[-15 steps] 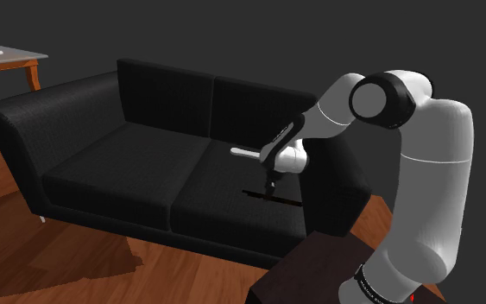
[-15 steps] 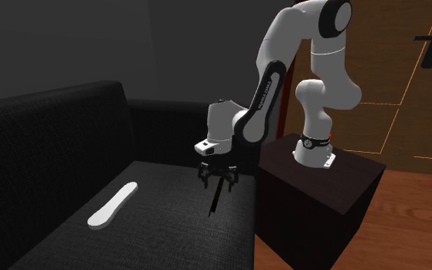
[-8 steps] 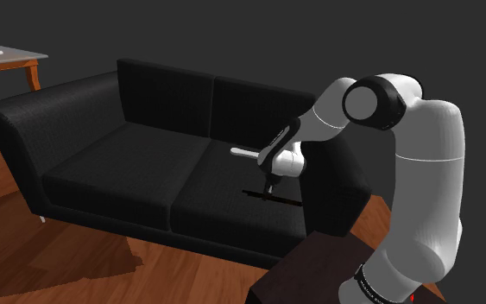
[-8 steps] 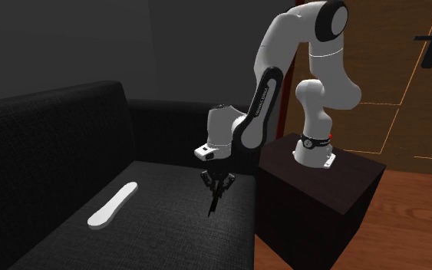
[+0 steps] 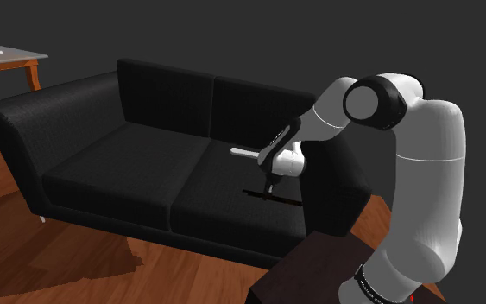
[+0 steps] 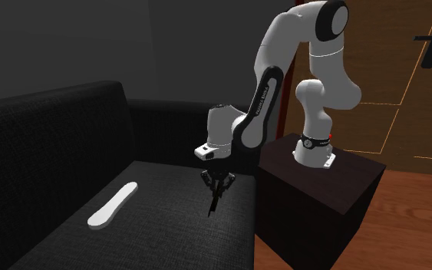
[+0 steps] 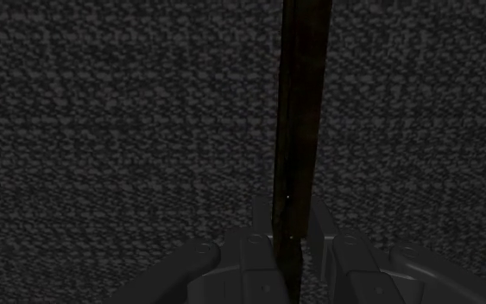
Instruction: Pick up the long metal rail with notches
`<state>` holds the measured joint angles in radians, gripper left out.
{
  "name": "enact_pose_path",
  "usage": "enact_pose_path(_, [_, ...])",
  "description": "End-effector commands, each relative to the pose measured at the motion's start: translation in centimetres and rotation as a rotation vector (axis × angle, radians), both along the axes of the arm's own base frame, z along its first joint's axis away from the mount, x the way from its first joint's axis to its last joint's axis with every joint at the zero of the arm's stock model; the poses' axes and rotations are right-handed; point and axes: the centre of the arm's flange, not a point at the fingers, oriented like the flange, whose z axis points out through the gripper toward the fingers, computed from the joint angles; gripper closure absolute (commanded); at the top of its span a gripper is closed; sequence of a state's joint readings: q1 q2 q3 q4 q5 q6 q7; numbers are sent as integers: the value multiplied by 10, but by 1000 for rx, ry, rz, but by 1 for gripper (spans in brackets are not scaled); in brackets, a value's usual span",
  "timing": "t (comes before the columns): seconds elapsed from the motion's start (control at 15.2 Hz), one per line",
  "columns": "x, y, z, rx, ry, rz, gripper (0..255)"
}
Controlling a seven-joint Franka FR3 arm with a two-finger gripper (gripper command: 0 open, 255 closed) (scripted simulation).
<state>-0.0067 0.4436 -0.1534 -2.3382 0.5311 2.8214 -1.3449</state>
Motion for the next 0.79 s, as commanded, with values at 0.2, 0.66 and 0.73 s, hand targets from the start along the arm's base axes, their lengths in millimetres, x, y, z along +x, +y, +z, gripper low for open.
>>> enact_pose_path(0.2, [-1,0,23,0,2,0,255])
enact_pose_path(0.66, [-1,0,60,0,2,0,255])
enact_pose_path(0.73, [-1,0,65,0,2,0,255])
